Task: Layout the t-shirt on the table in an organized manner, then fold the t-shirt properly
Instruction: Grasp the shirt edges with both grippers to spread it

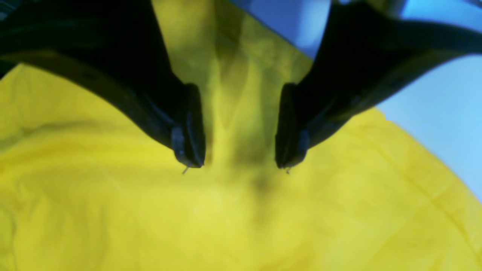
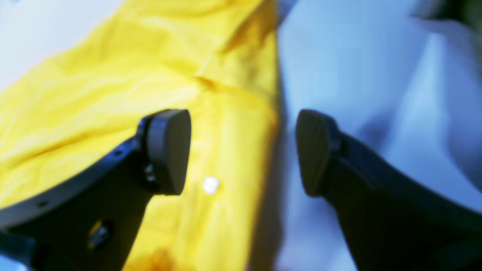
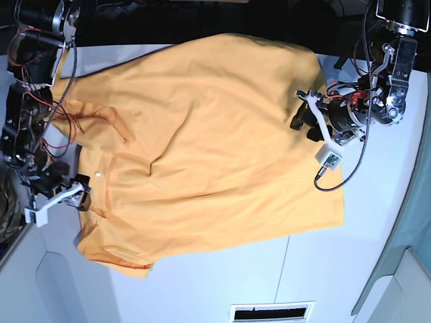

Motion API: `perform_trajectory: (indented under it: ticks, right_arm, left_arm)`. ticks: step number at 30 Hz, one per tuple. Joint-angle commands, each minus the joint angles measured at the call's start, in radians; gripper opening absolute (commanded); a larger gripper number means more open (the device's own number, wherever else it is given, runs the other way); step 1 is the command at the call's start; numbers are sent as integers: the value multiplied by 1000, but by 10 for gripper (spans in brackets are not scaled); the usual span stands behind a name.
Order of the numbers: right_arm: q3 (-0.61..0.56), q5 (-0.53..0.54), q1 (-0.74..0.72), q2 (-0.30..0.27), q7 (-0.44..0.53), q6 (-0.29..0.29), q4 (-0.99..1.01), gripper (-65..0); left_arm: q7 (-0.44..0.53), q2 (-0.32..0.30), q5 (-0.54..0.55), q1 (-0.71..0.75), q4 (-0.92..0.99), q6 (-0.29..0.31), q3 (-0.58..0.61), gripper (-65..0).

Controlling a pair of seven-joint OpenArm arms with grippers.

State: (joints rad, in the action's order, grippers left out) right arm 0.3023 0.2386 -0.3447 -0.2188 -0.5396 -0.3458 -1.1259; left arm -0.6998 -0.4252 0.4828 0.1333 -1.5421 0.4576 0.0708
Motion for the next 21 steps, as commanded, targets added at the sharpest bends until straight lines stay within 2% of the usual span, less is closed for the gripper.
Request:
perform_trajectory:
  ticks: [1, 7, 10, 11, 18, 19, 21]
  right_arm:
    - [-36, -16, -51, -13, 25, 29, 22, -220]
    - [-293, -189, -90, -13, 55, 205, 137, -220]
    - [-362, -249, -90, -13, 55, 308, 160, -220]
    - [-370, -254, -90, -14, 55, 325, 169, -220]
    - [-370, -257, -79, -14, 54, 327, 193, -222]
    - [-370, -257, -79, -14, 54, 327, 193, -222]
    - [-370, -258, -79, -14, 54, 327, 193, -222]
  left_arm:
    - [19, -5, 10, -13, -3, 3, -6, -315]
    - [27, 13, 10, -14, 49, 3, -6, -315]
    - [37, 15, 10, -14, 72, 4, -6, -315]
    - [38, 15, 10, -14, 81, 3, -6, -315]
    - [38, 15, 10, -14, 182, 3, -6, -315]
    - [38, 15, 10, -14, 197, 3, -6, -324]
    - [39, 16, 10, -14, 225, 3, -6, -404]
